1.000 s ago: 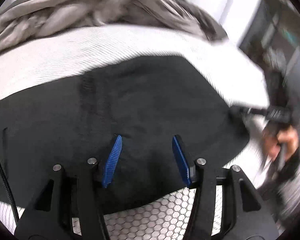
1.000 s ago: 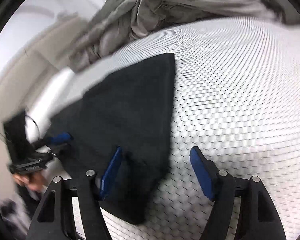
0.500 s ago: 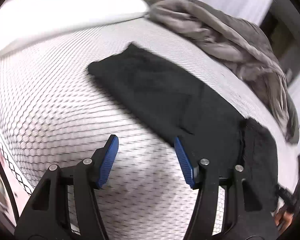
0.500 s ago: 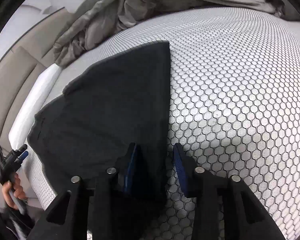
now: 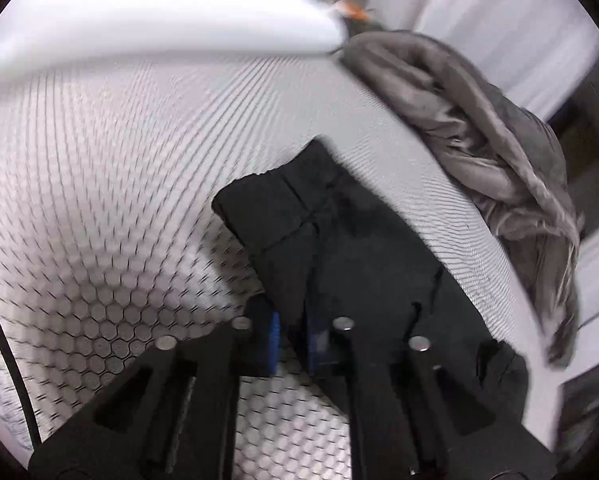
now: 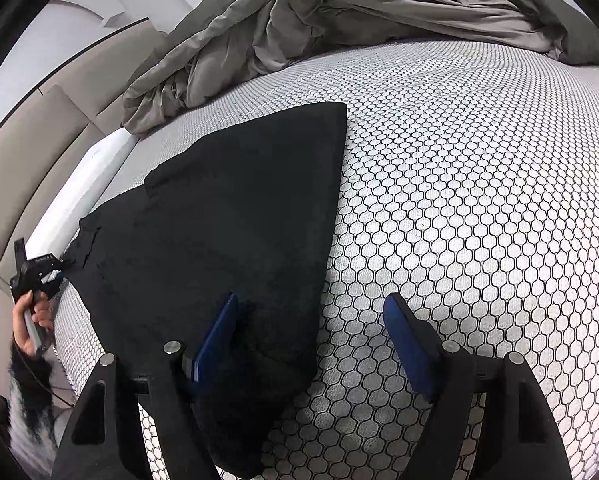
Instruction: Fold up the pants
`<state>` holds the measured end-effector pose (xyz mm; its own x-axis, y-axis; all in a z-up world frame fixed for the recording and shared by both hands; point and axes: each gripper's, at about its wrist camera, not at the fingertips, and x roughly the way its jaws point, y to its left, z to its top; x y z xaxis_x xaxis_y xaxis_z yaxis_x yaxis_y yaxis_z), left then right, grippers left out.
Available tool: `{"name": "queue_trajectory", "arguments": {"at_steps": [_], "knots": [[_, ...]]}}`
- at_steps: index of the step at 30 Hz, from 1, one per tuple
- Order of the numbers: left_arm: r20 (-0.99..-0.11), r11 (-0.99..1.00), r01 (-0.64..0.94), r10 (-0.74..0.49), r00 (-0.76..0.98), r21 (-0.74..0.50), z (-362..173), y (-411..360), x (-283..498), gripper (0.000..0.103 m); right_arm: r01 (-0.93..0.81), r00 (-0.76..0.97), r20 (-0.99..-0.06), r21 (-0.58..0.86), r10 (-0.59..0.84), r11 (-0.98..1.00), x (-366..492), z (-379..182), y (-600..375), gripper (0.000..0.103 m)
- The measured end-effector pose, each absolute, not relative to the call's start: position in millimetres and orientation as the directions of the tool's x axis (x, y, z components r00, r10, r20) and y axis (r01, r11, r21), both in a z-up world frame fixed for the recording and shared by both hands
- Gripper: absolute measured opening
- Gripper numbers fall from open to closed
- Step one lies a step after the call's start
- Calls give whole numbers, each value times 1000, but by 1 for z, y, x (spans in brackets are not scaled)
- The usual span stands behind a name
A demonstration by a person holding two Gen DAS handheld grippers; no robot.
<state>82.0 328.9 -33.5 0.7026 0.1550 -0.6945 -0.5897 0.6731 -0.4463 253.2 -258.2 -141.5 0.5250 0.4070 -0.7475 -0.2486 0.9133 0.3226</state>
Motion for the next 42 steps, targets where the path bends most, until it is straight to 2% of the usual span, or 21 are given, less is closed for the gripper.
{"name": "queue_trajectory", "arguments": {"at_steps": [2, 7, 12, 15, 17, 18, 19, 20, 21, 23, 27, 29, 30, 33, 36, 42], "knots": [[-658, 740, -550, 196, 727, -387, -6, 304, 79, 2, -245, 530, -743, 326, 408, 913, 253, -141, -263, 76], [-547, 870, -384, 168, 820, -309, 66, 231, 78, 1, -229, 551, -729, 336, 406, 914, 248, -135, -274, 76], [-440, 962, -123, 5, 898, -242, 123, 118, 73, 2, -202, 585, -712, 335, 388, 920, 242, -127, -290, 76], [-433, 974, 32, -130, 892, -226, 135, 50, 72, 2, -182, 602, -701, 347, 383, 920, 237, -124, -307, 76], [-465, 957, 170, -265, 845, -237, 128, 0, 76, 4, -162, 613, -696, 352, 373, 922, 236, -122, -318, 76], [-502, 937, 239, -339, 795, -255, 116, -25, 79, 6, -154, 617, -695, 355, 370, 922, 236, -122, -322, 76], [-536, 919, 286, -391, 748, -271, 104, -43, 80, 17, -141, 620, -696, 355, 362, 924, 236, -122, -327, 76], [-585, 887, 353, -461, 667, -297, 84, -63, 83, 34, -127, 623, -698, 355, 353, 926, 236, -122, -332, 76], [-623, 845, 416, -531, 575, -337, 62, -77, 85, 41, -116, 624, -698, 360, 350, 926, 236, -123, -337, 76], [-652, 795, 469, -594, 471, -385, 31, -88, 80, 45, -102, 620, -702, 370, 350, 923, 237, -124, -343, 76], [-631, 827, 432, -556, 541, -359, 23, -54, 87, 47, -126, 617, -693, 380, 373, 916, 233, -122, -345, 76], [-616, 878, 337, -478, 627, -339, 28, -23, 92, 61, -161, 604, -678, 410, 418, 898, 232, -120, -340, 76], [-604, 903, 289, -428, 672, -319, 28, -8, 99, 63, -185, 594, -665, 434, 452, 882, 231, -119, -336, 76], [-604, 933, 197, -347, 717, -303, 15, 32, 107, 64, -285, 523, -591, 558, 614, 780, 228, -116, -320, 76], [-637, 916, 101, -346, 688, -388, -12, 59, 131, 64, -357, 457, -510, 646, 729, 675, 225, -114, -302, 76], [-645, 909, 80, -349, 680, -408, -33, 82, 139, 64, -337, 413, -514, 681, 752, 651, 234, -120, -279, 76]]}}
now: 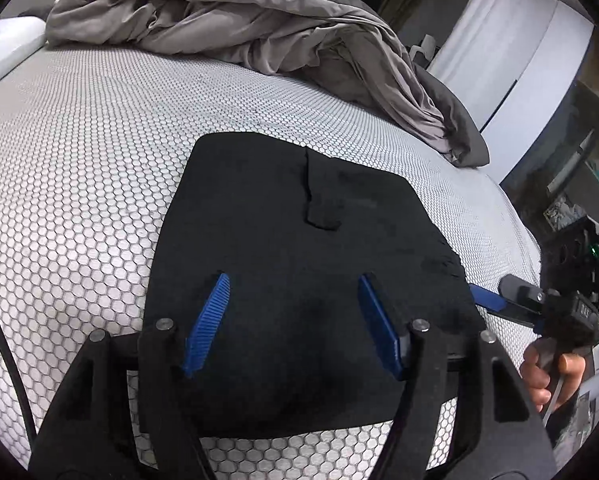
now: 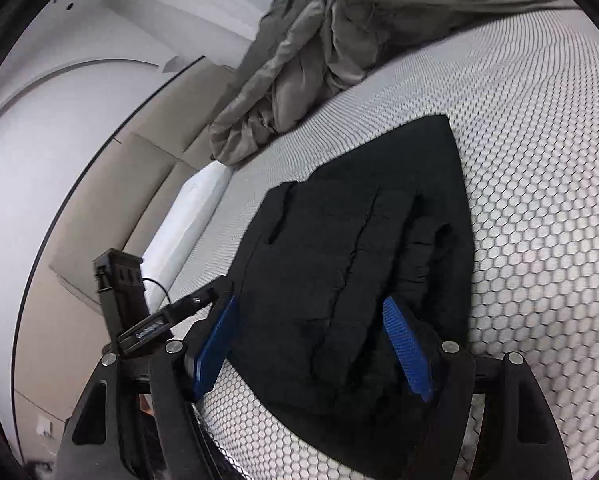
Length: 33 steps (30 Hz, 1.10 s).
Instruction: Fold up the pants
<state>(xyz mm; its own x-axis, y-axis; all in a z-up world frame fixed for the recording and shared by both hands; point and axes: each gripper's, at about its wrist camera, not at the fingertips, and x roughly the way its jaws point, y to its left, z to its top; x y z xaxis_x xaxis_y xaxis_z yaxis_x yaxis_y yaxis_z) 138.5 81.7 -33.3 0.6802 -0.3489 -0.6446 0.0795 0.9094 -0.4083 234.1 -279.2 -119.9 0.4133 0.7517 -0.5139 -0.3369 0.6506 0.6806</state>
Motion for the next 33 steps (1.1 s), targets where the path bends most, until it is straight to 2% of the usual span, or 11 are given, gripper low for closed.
{"name": "queue_trajectory", "arguments": {"at_steps": [8, 11, 14, 15, 17, 21, 24, 26, 29, 31, 33], "knots": [[-644, 919, 87, -334, 688, -384, -26, 74, 130, 64, -398, 341, -344, 790, 875, 466, 221, -108, -273, 76], [-645, 919, 87, -336, 686, -385, -21, 70, 128, 64, -395, 317, -392, 773, 864, 496, 223, -117, -262, 71], [-648, 920, 86, -333, 685, -382, -21, 69, 129, 64, -384, 331, -495, 707, 803, 594, 229, -127, -249, 41], [-648, 921, 84, -330, 687, -381, -21, 69, 128, 64, -382, 352, -542, 661, 763, 646, 230, -128, -245, 17], [-646, 921, 78, -326, 690, -382, -21, 72, 128, 64, -393, 379, -560, 623, 736, 676, 226, -124, -244, 6], [-630, 914, 42, -311, 712, -403, -16, 83, 127, 64, -424, 445, -521, 594, 729, 684, 198, -92, -262, 5], [-630, 908, 18, -305, 714, -419, -17, 92, 130, 64, -369, 463, -608, 530, 645, 763, 187, -101, -272, 6], [-643, 909, 5, -299, 706, -417, -20, 94, 133, 64, -325, 449, -717, 424, 532, 846, 191, -124, -271, 14], [-658, 909, -11, -293, 694, -417, -24, 95, 135, 64, -329, 427, -676, 503, 601, 799, 189, -125, -285, 18], [-662, 915, -12, -282, 694, -403, -25, 94, 134, 64, -313, 484, -656, 488, 579, 815, 184, -114, -299, 47], [-666, 922, -9, -273, 695, -387, -26, 93, 134, 64, -276, 518, -644, 497, 563, 823, 185, -113, -311, 58]]}}
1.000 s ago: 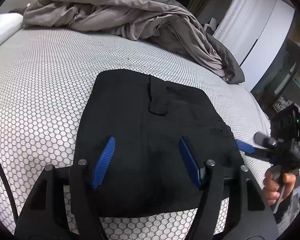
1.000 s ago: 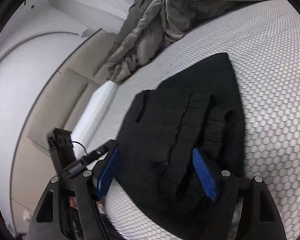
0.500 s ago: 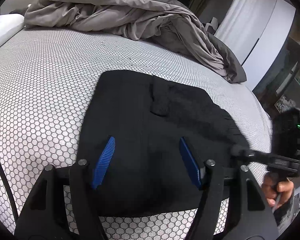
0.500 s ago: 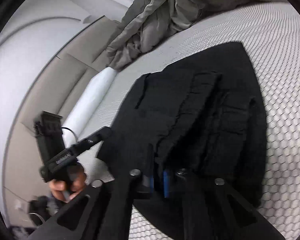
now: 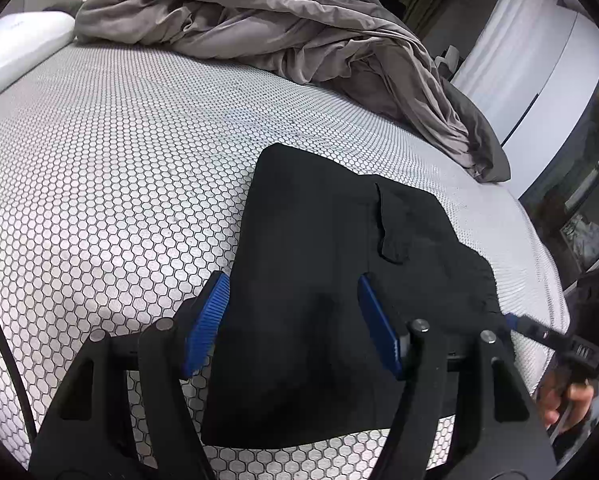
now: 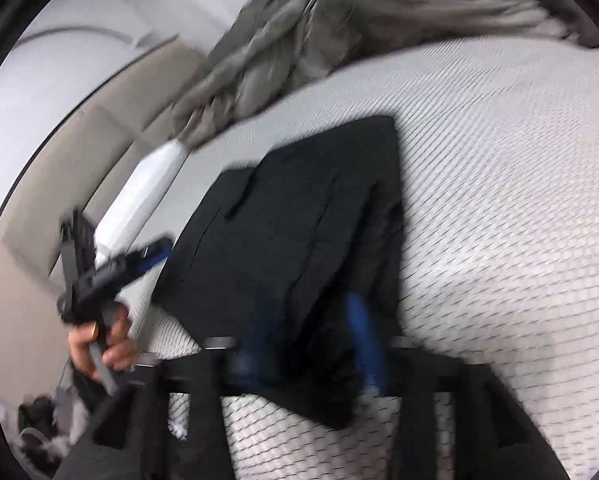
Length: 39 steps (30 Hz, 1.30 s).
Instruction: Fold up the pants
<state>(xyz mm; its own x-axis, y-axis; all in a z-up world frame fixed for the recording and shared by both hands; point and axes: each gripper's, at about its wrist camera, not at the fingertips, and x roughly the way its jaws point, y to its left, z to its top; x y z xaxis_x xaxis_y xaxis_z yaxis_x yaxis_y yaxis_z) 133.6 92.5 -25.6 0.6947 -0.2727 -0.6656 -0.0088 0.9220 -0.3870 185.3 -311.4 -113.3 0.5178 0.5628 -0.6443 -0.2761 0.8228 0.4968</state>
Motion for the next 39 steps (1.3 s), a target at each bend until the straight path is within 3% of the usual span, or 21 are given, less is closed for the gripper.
{"name": "queue_trajectory", "arguments": {"at_steps": [5, 11, 15, 19, 21, 24, 27, 29, 34, 37, 39], "knots": [[-692, 925, -31, -260, 673, -378, -34, 93, 138, 64, -261, 464, -605, 604, 647, 753, 196, -128, -309, 55], [-696, 930, -33, -250, 673, -366, -37, 93, 137, 64, -358, 458, -544, 612, 703, 706, 181, -102, -293, 55], [-698, 929, -33, -253, 670, -368, -38, 92, 138, 64, -321, 389, -621, 601, 680, 732, 196, -124, -280, 55], [-691, 923, -34, -262, 674, -382, -36, 94, 138, 64, -325, 401, -656, 550, 639, 769, 200, -131, -274, 19], [-680, 919, -38, -261, 685, -391, -34, 99, 135, 64, -364, 423, -636, 533, 646, 764, 192, -115, -274, 15], [-674, 915, -53, -253, 694, -399, -32, 107, 133, 64, -384, 420, -627, 532, 656, 754, 185, -104, -280, 15], [-688, 913, -71, -250, 681, -403, -37, 111, 137, 64, -347, 363, -741, 454, 564, 821, 196, -134, -275, 28], [-708, 911, -87, -250, 660, -402, -43, 113, 141, 64, -336, 349, -733, 484, 584, 808, 199, -138, -278, 28], [-746, 919, -78, -263, 612, -387, -56, 109, 146, 64, -302, 472, -691, 456, 547, 837, 195, -116, -298, 55], [-761, 902, -37, -340, 552, -430, -63, 102, 146, 55, -226, 447, -712, 496, 542, 838, 213, -138, -298, 55], [-766, 907, -7, -350, 540, -420, -63, 92, 141, 55, -218, 465, -711, 485, 527, 847, 221, -143, -298, 54]]}}
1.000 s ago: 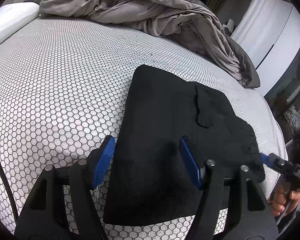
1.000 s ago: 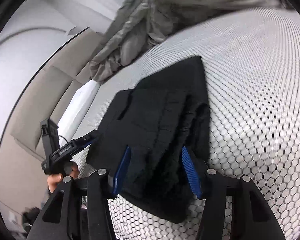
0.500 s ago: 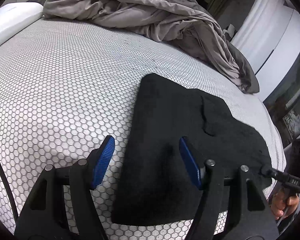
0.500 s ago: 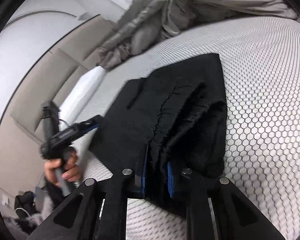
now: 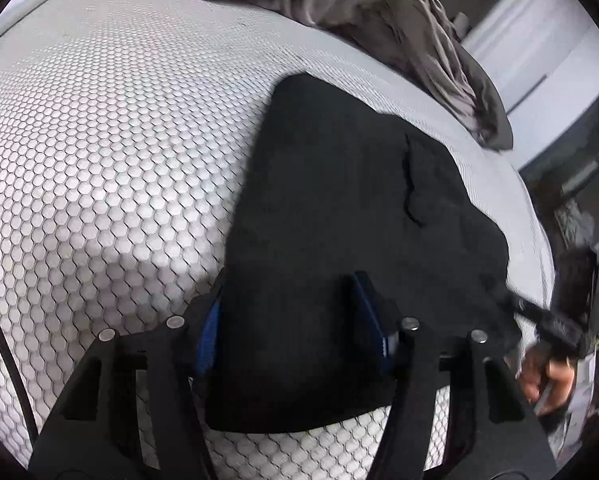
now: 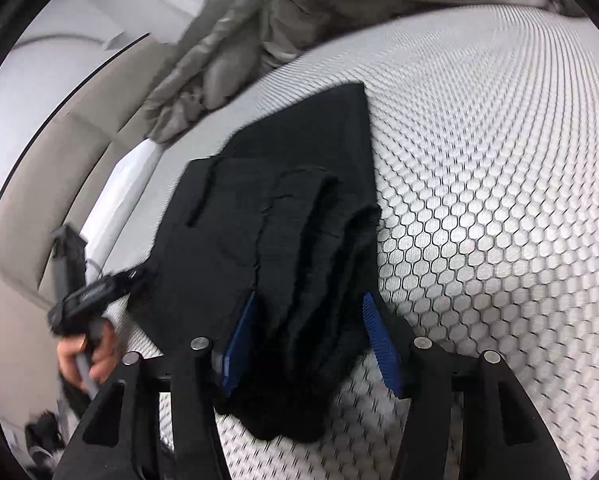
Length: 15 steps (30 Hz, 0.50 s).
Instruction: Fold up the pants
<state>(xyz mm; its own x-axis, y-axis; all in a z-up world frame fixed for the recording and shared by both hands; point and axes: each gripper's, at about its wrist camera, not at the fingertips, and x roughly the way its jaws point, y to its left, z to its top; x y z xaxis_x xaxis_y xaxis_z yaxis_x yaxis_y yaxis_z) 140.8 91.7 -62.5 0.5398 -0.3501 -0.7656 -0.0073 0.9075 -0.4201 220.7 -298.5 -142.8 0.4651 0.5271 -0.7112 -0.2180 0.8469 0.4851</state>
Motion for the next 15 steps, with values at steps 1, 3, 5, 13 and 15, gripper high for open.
{"name": "queue_trajectory", "arguments": {"at_steps": [1, 3, 5, 13, 15], "knots": [[-770, 914, 11, -348, 536, -405, -62, 87, 139, 55, -220, 480, -708, 474, 518, 853, 224, -141, -299, 52], [-786, 928, 73, -350, 509, -366, -61, 72, 133, 56, -209, 505, -717, 439, 481, 874, 231, -139, -297, 52], [-784, 940, 78, -320, 532, -331, -57, 68, 129, 56, -210, 509, -732, 405, 453, 890, 234, -137, -299, 56], [-671, 966, 179, -257, 695, -184, -20, 43, 103, 57, -352, 662, -631, 215, 404, 911, 195, -90, -275, 58], [-655, 941, 306, -325, 682, -148, -20, 17, 95, 59, -435, 640, -620, 196, 455, 879, 194, -88, -246, 58]]}}
